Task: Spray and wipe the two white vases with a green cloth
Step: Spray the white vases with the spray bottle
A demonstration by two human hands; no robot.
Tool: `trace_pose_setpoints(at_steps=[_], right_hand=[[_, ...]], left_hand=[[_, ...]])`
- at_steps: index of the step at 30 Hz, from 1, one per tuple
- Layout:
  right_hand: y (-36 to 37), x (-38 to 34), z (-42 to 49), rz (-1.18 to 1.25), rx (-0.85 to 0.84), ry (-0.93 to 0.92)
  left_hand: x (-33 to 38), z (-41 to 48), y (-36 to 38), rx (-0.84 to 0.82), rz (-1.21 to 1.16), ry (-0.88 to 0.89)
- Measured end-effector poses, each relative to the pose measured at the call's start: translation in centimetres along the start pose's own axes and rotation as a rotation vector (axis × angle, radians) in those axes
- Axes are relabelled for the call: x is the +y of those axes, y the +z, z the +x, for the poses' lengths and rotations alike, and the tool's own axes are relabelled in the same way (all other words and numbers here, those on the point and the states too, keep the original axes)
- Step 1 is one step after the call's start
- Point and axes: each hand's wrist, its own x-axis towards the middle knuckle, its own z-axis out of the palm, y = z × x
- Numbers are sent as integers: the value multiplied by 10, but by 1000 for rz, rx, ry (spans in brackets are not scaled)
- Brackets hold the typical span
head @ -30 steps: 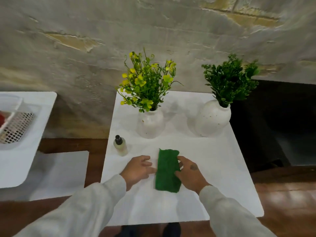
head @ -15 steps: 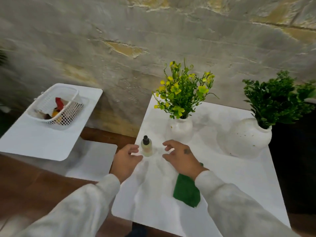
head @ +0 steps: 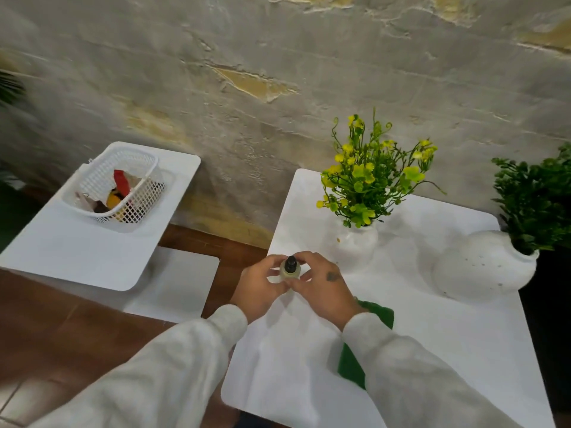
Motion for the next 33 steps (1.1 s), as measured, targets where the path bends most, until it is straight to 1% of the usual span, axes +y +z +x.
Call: trace_pose_setpoints(at_steps=[4,10,13,19,23,26,30,33], right_hand=[[7,0,3,2,27,45],[11,-3,3,-93,39,2],[7,-5,0,-121,43,15],[-22,1,-21,110,104,88],[-54,13,-46,301,133,154],[-73,25,-64,434,171,164],[-83,37,-78,586,265,170],[-90,44,-88,560,336,142]], left_hand=[[-7,7,-2,-43,20,1],[-15,17,-5,-121,9,-26],[-16,20,-5,-175,11,-25],[-11,26,-1,-270,2,-32],[0,25,17,-365,4,-9],[19,19,35,-413,6,30],[42,12,60,-408,-5,54],[59,3,80,-432,-33,63]])
